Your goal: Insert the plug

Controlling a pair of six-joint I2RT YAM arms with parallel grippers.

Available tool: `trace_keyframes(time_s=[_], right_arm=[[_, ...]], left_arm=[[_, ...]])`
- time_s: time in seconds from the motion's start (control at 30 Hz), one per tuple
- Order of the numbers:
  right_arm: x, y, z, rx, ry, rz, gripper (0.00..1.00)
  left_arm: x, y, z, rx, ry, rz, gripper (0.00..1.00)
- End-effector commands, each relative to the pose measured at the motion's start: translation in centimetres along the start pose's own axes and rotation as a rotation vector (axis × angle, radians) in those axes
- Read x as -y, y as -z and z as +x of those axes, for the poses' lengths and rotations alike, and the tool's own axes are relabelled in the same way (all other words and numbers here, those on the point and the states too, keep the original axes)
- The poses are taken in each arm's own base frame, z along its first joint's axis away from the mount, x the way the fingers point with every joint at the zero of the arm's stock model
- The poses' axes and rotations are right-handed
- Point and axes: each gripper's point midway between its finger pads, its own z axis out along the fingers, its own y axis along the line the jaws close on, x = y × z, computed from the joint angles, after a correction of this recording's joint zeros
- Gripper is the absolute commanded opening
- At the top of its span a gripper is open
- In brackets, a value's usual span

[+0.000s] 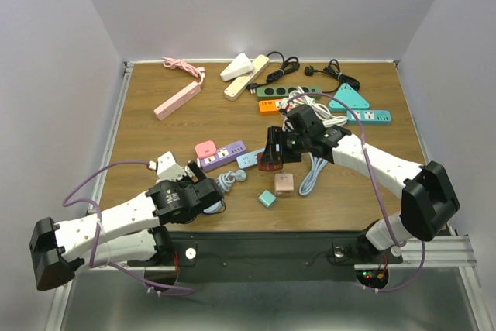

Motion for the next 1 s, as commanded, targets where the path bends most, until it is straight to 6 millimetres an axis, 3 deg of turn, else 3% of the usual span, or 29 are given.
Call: trace_keyframes(time_s=[0.0, 0.17, 0.4, 0.63, 0.97], right_arm=[[-1.6, 0.8, -1.6, 0.071, 0.011, -0.056, 0.0], [-1.9, 0.9, -2.0, 0.078, 0.009, -0.063, 0.0], [-2.0, 0.8, -2.2, 0.08, 0.004, -0.061, 0.0], [-2.2, 1.1, -2.2, 0.082, 0.0, -0.071, 0.0], [-2.7, 1.5, -1.4, 0.062, -0.01, -0.084, 0.0]], left_arm=[[0.3, -1.0, 1.6, -0.016, -0.015, 0.001, 0.99], [2.9, -0.7, 3.1, -0.075, -0.028, 0.07, 0.99], [1.3, -0.3, 2.7, -0.048, -0.018, 0.043, 0.99], [4.0, -0.7, 5.6, -0.133, -0.039, 0.13, 0.99], [7.9, 0.7, 5.2, -0.134, -0.091, 0.214, 0.98]])
